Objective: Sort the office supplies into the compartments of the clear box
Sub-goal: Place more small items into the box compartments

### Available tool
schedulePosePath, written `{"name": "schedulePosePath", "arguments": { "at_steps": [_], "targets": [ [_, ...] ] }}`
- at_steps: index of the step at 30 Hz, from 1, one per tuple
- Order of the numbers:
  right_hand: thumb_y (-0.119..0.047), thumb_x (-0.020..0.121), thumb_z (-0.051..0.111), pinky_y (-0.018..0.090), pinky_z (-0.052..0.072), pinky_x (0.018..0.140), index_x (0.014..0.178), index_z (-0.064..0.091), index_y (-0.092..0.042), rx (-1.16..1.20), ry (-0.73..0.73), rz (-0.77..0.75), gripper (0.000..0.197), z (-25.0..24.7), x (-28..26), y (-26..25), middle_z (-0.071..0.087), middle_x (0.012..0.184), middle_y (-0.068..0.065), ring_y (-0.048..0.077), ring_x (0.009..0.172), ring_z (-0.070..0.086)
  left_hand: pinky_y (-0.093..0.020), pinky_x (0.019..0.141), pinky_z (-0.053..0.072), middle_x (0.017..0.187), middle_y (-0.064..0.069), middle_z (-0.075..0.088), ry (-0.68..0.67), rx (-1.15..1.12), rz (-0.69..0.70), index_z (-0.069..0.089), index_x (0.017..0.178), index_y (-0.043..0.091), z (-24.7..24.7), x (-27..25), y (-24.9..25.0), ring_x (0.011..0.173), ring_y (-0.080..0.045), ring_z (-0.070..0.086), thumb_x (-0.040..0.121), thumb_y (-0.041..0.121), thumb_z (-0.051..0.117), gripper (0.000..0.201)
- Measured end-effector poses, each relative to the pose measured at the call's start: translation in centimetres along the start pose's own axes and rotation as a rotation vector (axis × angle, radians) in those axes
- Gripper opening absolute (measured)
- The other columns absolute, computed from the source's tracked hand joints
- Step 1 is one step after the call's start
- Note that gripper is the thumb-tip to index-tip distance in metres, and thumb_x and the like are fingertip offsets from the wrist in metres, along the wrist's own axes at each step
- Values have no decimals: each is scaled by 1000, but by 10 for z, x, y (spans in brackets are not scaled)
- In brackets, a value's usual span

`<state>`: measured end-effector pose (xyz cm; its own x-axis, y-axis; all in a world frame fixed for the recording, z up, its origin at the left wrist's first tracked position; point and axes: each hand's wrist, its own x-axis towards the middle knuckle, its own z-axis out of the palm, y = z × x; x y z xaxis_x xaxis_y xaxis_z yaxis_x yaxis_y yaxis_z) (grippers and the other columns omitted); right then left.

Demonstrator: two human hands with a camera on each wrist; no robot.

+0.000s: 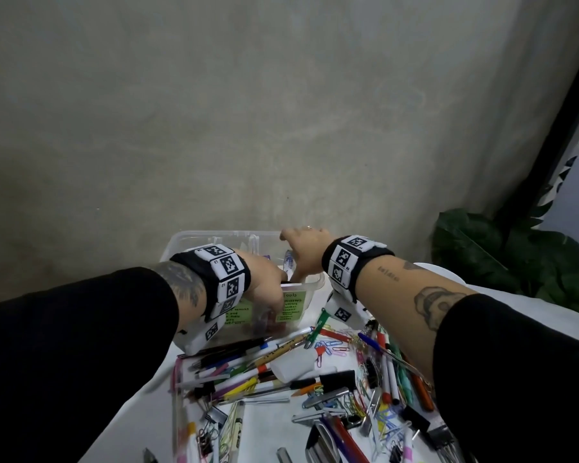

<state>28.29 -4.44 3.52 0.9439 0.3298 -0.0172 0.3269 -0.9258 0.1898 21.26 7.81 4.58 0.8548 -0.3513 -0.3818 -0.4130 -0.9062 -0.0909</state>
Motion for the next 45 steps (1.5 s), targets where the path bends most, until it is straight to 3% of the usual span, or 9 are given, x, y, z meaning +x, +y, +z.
{"name": "schedulePosePath", "arguments": {
  "at_steps": [4,10,14,18,24,30,33,38,45],
  "targets": [
    [-40,65,87,32,51,74,108,66,-9,14,6,-26,58,-13,-5,-2,55,107,4,24,93,59,-31,76,54,109,-3,66,0,-20,-10,57,124,19,1,0,0,94,-20,64,83,43,65,48],
    [-34,73,80,44,49,98,138,49,-25,-2,-157,0,73,-5,-6,-3,42,142,8,30,124,53,-23,69,50,111,-3,68,-46,12,-21,63,121,17,0,3,0,99,-19,65,89,39,63,39],
    [-43,77,77,51,38,102,92,68,-23,-171,-131,-15,27,-8,-8,-7,65,102,-4,21,102,58,-25,66,49,109,-2,68,-39,22,-34,64,119,17,0,6,2,95,-19,65,87,40,64,40],
    [-33,81,65,48,32,97,87,66,-24,-297,200,-32,11,-9,-13,-11,58,107,2,25,112,49,-26,71,45,96,5,62,14,-16,-15,69,111,18,3,8,-4,83,-14,56,82,45,69,40],
    [-40,61,89,34,51,72,75,71,-17,245,30,35,33,-28,-19,-3,70,80,1,19,81,58,-33,80,52,88,2,66,24,62,-37,68,99,20,1,5,0,74,-14,59,81,53,61,39],
    [-12,83,67,35,53,82,101,71,-14,169,-120,-72,18,-9,-21,-5,70,105,5,24,91,63,-45,96,38,89,7,59,517,155,-23,57,93,25,20,3,-16,90,-18,54,62,77,58,60],
    [-11,86,61,34,51,88,120,60,-18,128,-128,-114,34,-7,-19,-9,65,119,4,24,103,61,-47,101,36,109,5,60,451,35,16,50,114,29,28,6,-25,104,-21,53,63,73,60,68],
    [-19,93,57,34,45,98,141,41,-16,115,-172,-112,51,-8,-24,-9,54,139,7,25,120,55,-57,112,15,93,3,65,267,47,15,67,88,26,25,8,-25,101,-20,56,76,66,51,45],
    [-27,90,66,25,37,76,119,62,-22,480,125,-25,30,-10,-70,17,59,118,0,13,90,51,-54,112,20,111,5,63,421,37,49,56,118,29,22,-1,-18,110,-21,56,71,66,62,60]
  ]
}}
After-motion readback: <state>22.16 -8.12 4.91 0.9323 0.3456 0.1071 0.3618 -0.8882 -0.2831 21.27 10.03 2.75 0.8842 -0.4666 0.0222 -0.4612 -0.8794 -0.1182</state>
